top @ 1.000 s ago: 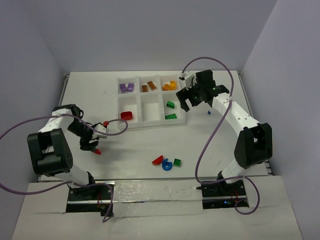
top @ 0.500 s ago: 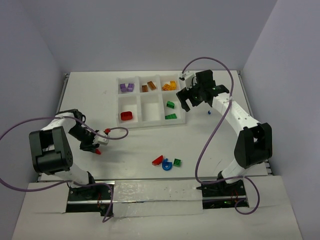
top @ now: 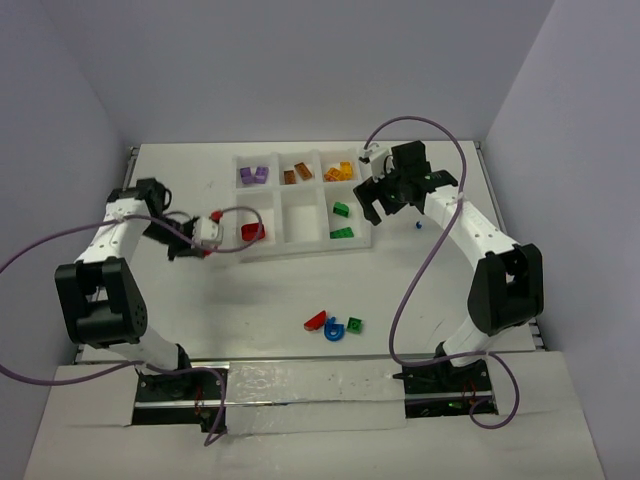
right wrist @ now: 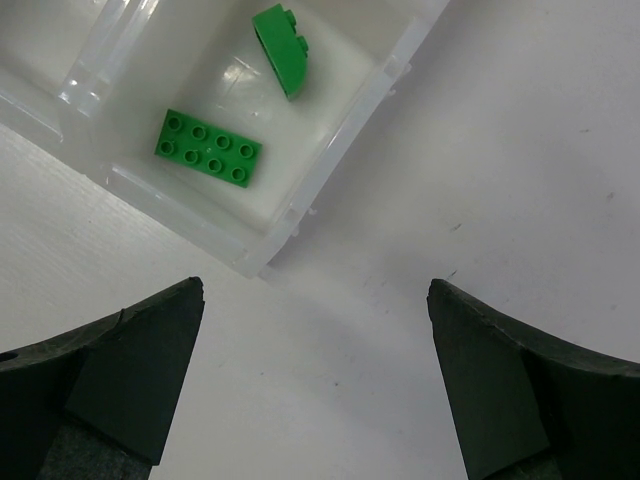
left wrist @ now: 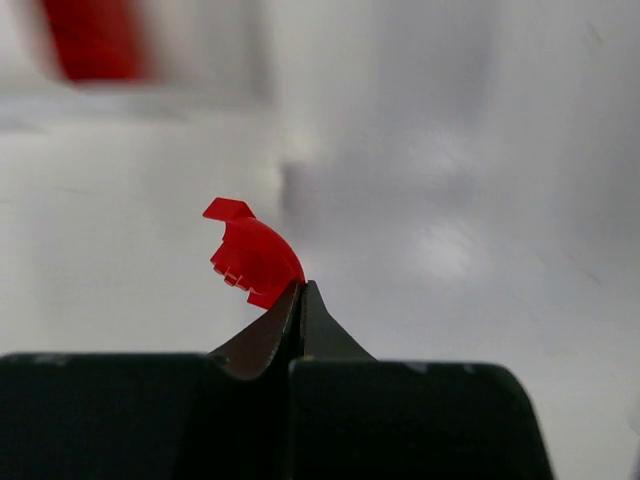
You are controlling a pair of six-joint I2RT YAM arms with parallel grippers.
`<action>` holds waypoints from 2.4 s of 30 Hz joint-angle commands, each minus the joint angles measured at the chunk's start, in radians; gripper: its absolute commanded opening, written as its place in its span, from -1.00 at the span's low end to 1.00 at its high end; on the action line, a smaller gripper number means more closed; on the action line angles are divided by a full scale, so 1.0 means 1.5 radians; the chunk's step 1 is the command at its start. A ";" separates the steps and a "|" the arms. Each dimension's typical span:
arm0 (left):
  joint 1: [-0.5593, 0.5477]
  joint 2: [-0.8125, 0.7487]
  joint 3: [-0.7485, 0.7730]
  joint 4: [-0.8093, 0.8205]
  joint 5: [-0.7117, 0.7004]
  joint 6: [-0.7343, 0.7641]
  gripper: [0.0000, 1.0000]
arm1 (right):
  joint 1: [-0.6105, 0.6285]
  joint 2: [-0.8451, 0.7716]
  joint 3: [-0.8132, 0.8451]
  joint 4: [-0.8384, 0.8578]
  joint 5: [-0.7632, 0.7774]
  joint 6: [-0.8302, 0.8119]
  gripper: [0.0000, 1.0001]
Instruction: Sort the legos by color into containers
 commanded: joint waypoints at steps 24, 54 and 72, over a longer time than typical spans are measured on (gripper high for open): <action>-0.263 0.178 0.208 0.478 -0.138 -0.821 -0.73 | -0.017 -0.055 -0.023 -0.002 0.000 -0.006 1.00; -0.632 -0.095 -0.140 0.420 -0.086 -0.887 0.10 | -0.079 -0.261 -0.250 0.046 -0.026 0.085 1.00; -0.702 -0.024 -0.191 0.508 -0.123 -1.000 0.31 | -0.147 -0.328 -0.284 0.032 -0.039 0.061 1.00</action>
